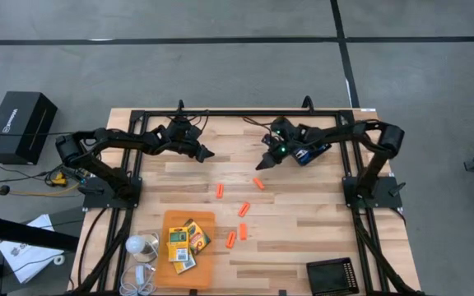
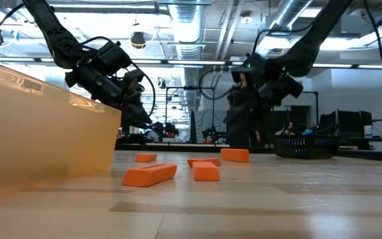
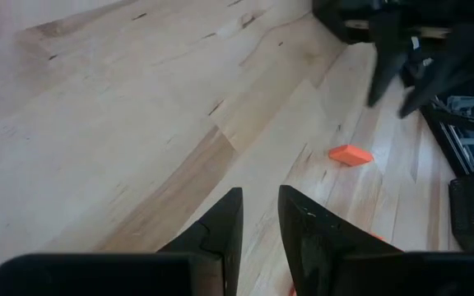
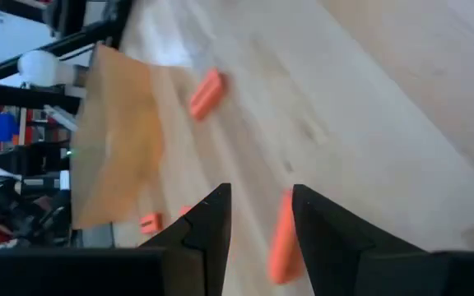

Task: Pick & Place School Supplies
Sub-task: Put the orange eraser into the bottom black bin

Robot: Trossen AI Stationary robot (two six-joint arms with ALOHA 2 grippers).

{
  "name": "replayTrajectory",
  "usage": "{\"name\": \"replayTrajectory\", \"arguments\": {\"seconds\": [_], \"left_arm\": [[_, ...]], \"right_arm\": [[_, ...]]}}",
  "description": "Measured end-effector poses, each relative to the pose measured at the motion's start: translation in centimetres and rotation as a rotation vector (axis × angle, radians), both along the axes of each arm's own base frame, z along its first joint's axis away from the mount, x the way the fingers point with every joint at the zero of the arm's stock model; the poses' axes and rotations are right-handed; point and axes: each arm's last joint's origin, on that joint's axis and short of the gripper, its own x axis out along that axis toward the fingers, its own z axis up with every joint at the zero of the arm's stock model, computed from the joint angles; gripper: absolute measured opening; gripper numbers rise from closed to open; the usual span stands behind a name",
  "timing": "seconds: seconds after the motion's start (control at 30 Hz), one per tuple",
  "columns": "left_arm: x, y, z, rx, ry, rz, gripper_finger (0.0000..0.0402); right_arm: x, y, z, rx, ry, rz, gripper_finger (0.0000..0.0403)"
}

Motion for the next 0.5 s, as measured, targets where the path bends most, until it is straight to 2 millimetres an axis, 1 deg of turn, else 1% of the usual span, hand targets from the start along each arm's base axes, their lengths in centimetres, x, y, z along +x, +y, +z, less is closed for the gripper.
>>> {"name": "replayTrajectory", "arguments": {"seconds": [0.07,0.17,0.33,0.5], "left_arm": [[0.0,0.0,0.0,0.001,-0.001,0.000,0.0076],[0.0,0.0,0.0,0.006,-0.005,-0.002,0.0076],[0.1,0.1,0.1,0.015,-0.012,-0.005,0.0076],[0.1,0.1,0.2,0.020,-0.018,-0.007,0.0076]], "right_arm": [[0.0,0.5,1.1,-0.026,-0.013,-0.013,0.0123],[0.0,1.6,2.6,-0.087,0.017,-0.053,0.0123],[0.6,3.2,4.5,-0.189,0.184,-0.053,0.0123],[1.9,3.5,5.3,-0.215,0.294,-0.028,0.0131]]}}
